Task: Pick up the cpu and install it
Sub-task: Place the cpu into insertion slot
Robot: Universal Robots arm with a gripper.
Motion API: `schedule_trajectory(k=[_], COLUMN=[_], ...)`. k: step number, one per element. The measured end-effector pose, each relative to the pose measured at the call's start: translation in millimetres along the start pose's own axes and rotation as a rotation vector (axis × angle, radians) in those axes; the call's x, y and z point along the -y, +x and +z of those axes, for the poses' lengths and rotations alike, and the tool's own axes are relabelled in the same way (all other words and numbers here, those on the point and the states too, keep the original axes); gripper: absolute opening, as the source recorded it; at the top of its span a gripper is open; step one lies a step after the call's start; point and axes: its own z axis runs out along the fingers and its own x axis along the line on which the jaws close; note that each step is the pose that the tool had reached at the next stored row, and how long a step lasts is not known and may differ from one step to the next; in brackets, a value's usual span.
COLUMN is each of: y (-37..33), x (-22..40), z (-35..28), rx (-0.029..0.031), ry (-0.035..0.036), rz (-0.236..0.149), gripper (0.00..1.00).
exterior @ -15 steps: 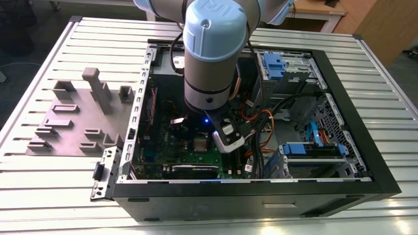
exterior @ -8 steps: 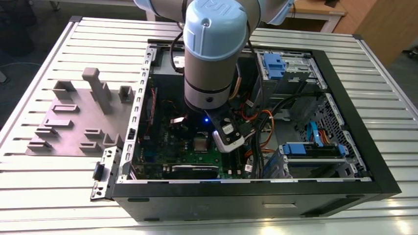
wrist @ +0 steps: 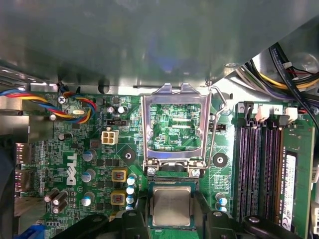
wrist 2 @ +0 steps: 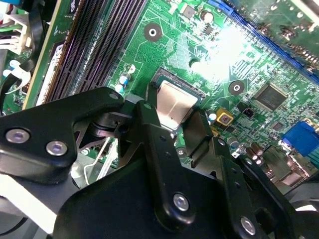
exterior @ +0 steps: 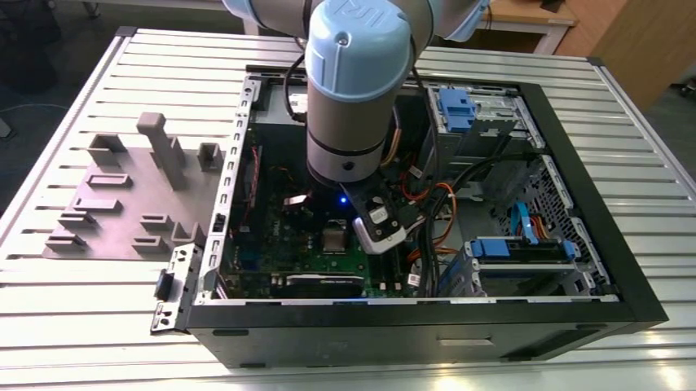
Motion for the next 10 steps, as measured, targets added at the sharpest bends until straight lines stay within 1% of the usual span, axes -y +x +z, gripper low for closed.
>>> schedule_trajectory(k=[8,9,10], y=[-0.1,-0.1,-0.1], x=[-0.1,-0.1,-0.2], z=[0.8,0.9,1.0], rx=[0.0005,0.0004,0.0005], ry=[-0.0007,-0.0010,-0.0011], rz=[0.000,0.000,0.000], gripper=[0.45,0.47,0.53])
